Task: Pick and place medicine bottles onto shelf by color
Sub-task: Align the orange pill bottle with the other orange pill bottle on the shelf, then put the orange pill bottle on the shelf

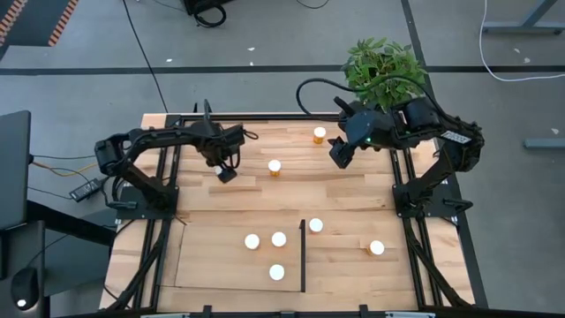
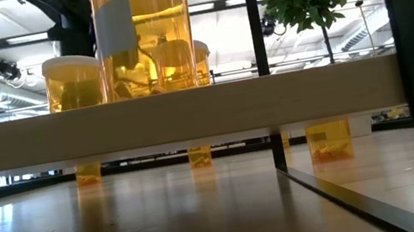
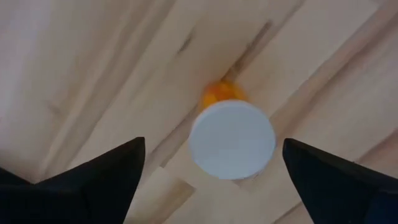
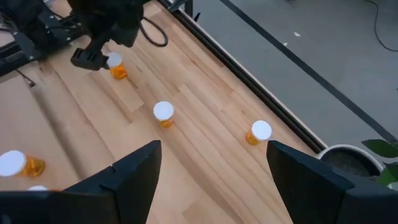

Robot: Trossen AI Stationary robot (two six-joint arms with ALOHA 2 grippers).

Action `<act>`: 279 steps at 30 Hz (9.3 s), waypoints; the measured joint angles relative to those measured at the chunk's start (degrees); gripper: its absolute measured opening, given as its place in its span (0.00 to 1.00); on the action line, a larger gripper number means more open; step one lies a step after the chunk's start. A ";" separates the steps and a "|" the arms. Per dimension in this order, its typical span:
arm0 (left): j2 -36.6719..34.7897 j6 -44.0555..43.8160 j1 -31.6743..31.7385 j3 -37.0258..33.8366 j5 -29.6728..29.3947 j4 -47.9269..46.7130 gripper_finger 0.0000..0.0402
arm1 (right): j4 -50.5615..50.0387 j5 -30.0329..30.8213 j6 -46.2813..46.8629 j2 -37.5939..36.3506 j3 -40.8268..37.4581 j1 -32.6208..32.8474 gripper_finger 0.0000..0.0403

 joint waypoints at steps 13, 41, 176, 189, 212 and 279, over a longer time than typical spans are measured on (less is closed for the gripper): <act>0.55 0.78 -0.45 -2.21 1.34 3.16 0.87 | 0.00 -0.04 0.19 0.00 0.00 -0.91 0.74; 0.55 -2.39 -0.96 -2.15 2.83 2.29 0.58 | 0.00 -0.06 0.19 0.02 0.00 -0.89 0.74; 31.70 -46.59 -58.67 69.27 -1.10 -29.88 0.88 | 0.00 -0.61 -6.28 0.04 -0.02 0.42 0.74; 30.65 -21.25 -40.93 74.00 -7.85 -30.96 0.81 | 0.00 0.19 -4.60 0.04 -0.02 0.42 0.74; 30.47 17.52 -4.31 58.98 7.70 -19.24 0.82 | 0.06 8.42 6.38 0.00 -0.41 -2.27 0.74; 35.19 14.55 -10.09 42.81 2.17 -0.81 0.64 | 0.00 -1.31 22.58 -0.31 -15.06 2.22 0.74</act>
